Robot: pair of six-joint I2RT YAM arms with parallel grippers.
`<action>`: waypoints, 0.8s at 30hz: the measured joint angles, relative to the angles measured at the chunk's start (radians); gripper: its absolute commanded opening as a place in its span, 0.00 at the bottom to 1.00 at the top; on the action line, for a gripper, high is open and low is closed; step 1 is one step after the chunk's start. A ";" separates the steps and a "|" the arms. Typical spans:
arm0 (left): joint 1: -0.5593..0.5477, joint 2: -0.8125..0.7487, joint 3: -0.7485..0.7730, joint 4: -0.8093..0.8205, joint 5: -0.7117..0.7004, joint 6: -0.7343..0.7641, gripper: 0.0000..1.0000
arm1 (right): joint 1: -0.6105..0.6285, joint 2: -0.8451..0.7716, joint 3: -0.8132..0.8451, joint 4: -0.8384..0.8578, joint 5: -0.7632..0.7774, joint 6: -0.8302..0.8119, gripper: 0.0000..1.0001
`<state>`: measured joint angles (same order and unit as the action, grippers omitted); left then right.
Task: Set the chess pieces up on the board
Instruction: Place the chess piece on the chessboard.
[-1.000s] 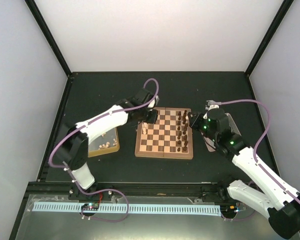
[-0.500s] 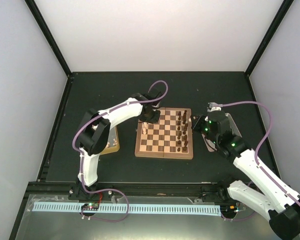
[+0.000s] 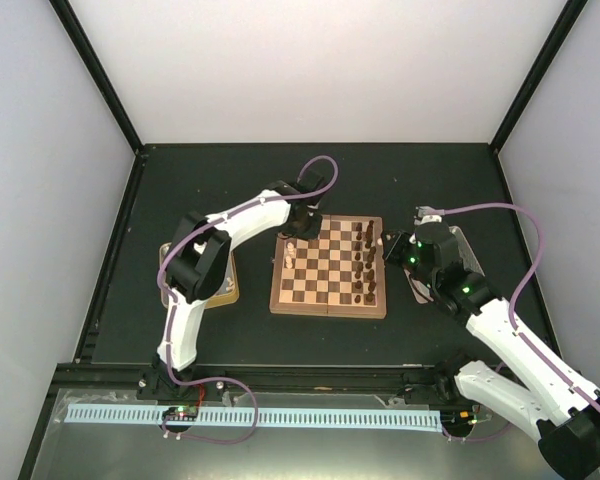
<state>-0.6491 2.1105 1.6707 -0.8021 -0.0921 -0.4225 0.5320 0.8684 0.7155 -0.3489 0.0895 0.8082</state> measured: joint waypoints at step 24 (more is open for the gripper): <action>0.013 0.034 0.043 -0.030 -0.015 0.003 0.38 | 0.000 -0.011 -0.003 -0.004 -0.016 -0.003 0.16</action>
<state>-0.6361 2.1448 1.7134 -0.8318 -0.1074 -0.4198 0.5320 0.8577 0.7128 -0.3527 0.0738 0.8055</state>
